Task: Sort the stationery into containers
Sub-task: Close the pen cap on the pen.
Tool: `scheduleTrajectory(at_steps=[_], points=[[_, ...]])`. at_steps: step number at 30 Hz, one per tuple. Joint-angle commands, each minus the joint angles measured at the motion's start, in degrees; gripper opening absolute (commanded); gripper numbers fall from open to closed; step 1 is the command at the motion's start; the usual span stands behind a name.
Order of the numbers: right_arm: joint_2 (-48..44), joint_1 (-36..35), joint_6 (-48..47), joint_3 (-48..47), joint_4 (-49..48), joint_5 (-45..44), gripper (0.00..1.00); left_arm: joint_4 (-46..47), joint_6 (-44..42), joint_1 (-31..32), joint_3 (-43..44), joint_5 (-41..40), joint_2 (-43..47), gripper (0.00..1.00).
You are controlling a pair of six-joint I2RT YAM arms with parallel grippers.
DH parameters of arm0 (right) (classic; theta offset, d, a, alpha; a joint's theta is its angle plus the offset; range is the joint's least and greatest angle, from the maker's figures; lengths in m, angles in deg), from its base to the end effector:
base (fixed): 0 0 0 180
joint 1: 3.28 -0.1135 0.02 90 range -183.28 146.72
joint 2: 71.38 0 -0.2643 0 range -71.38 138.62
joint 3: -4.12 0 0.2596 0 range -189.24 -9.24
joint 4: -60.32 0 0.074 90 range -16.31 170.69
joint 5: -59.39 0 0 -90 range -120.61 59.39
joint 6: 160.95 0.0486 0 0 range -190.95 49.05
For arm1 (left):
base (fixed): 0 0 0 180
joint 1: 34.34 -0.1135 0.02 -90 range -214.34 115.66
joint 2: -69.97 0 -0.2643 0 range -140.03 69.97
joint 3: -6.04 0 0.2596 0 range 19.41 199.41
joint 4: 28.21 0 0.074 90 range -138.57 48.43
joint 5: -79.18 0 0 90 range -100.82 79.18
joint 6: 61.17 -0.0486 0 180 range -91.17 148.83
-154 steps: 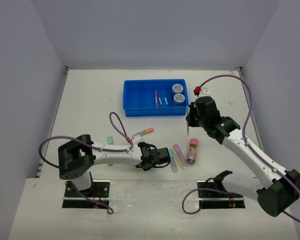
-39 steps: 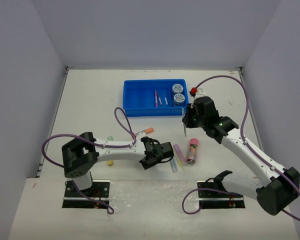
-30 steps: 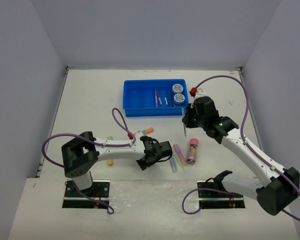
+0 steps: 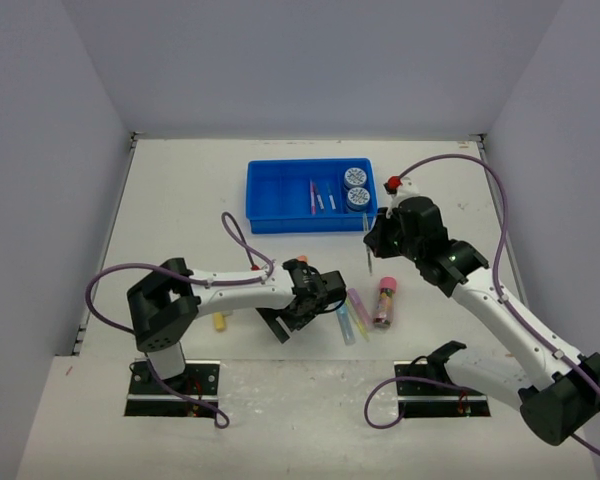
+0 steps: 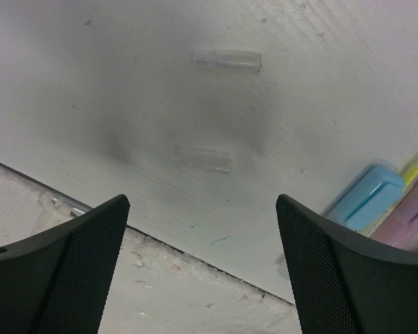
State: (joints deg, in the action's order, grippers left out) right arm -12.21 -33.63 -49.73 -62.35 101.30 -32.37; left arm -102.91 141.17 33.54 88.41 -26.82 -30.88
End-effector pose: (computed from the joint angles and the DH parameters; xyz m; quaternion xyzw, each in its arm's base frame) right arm 0.2114 0.1220 0.3055 -0.0629 0.8793 0.1931 0.4308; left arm 0.1289 -0.2815 0.1703 -0.3709 0.9178 0.0272 0.1392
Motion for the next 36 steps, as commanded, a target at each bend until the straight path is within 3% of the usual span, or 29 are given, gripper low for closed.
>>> scheduleTrajectory(at_steps=[1, 14, 23, 27, 30, 36], points=[[-1.7, 0.1, -0.9, 0.7, -2.4, 1.5, 0.00, -0.9, 14.2, -0.8, 1.5, 0.7, -2.7, 0.88], [-1.6, 0.0, -1.0, 0.9, -2.7, 1.5, 0.00, 1.4, 11.6, -2.8, 1.2, 0.3, -4.8, 0.81], [-0.5, 0.0, -1.0, 0.7, -2.5, 1.6, 0.00, 4.2, 9.3, -2.9, -1.2, 1.2, -5.5, 0.60], [-0.3, 0.0, -1.0, 0.7, -2.5, 1.5, 0.00, 5.3, 8.5, -3.0, -1.8, 1.4, -5.8, 0.57], [-0.2, 0.0, -1.0, 0.6, -2.4, 1.5, 0.00, 5.3, 8.2, -3.0, -2.2, 1.6, -5.7, 0.45], [0.1, 0.0, -0.9, 0.5, -2.4, 1.2, 0.00, 6.3, 6.9, -3.0, -3.1, 1.9, -5.5, 0.37]])
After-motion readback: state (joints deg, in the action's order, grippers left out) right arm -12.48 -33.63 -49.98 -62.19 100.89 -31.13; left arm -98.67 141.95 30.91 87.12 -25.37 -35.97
